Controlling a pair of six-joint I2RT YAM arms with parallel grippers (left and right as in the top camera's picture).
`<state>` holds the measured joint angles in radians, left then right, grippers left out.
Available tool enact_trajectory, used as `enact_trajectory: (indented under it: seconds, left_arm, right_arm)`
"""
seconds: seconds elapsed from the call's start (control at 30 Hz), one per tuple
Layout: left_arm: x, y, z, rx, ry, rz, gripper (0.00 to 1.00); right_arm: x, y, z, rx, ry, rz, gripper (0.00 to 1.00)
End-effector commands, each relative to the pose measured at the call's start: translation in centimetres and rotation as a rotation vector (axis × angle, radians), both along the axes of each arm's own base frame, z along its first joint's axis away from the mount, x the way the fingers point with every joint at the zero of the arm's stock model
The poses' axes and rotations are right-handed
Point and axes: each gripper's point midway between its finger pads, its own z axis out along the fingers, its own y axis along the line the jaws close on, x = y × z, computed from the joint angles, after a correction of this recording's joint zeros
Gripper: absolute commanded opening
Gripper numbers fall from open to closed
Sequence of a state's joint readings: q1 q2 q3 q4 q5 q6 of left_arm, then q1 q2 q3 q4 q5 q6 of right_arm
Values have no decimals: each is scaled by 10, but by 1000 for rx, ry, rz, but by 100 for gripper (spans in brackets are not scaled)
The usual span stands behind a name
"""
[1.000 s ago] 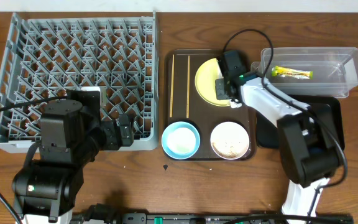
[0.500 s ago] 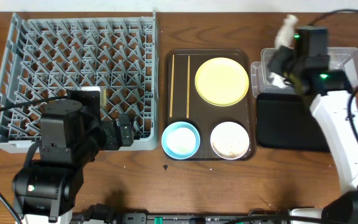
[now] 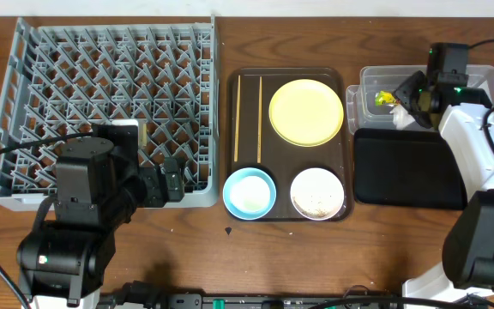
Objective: Sort waste into correct bins and load items into the dishwasher
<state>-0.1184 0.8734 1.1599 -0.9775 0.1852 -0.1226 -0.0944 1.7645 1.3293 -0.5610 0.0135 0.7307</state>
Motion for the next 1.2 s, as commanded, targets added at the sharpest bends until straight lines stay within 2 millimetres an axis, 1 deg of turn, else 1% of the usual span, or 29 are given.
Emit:
enact_trajectory:
  seconds: [0.0, 0.1, 0.17, 0.2, 0.27, 0.33, 0.4, 0.5, 0.63, 0.7, 0.83, 0.97, 1.07, 1.17]
  left_arm:
    - [-1, -1, 9, 0, -25, -12, 98]
    - [-1, -1, 9, 0, -25, -12, 98]
    - [-1, -1, 9, 0, -25, -12, 98]
    - [-1, -1, 9, 0, -25, -12, 98]
    - [-1, -1, 9, 0, -25, -12, 98]
    - [-1, -1, 9, 0, -25, -12, 98]
    - [-1, -1, 9, 0, -24, -12, 98]
    - [-1, -1, 9, 0, -25, -12, 98]
    - [-1, -1, 9, 0, -25, -12, 98]
    - [-1, -1, 9, 0, -25, -12, 98]
    - [-1, -1, 9, 0, -25, -12, 98]
    - [-1, -1, 9, -1, -25, -12, 98]
    - [-3, -2, 7, -8, -12, -20, 98]
    - [-8, -16, 7, -66, 2, -81, 98]
  right_arm:
    - [1, 28, 31, 97, -86, 177, 58]
    - [-11, 55, 63, 100, -149, 334, 54]
    - [-24, 77, 83, 85, -179, 448, 52]
    - [-35, 92, 91, 74, -184, 519, 52]
    - [-57, 118, 97, 61, -160, 620, 52]
    - [-79, 145, 95, 59, -114, 718, 52]
    - [-103, 173, 86, 62, -43, 826, 53]
    - [-134, 207, 67, 57, 56, 957, 52]
    - [-163, 249, 50, 25, 95, 1159, 50]
    - [-174, 267, 40, 8, 102, 1242, 51]
    - [-186, 288, 14, -34, 136, 1301, 51]
    - [-192, 302, -13, -52, 164, 1333, 50]
    - [-193, 308, -31, -57, 194, 1335, 46]
    - [-192, 313, -47, -56, 224, 1339, 42]
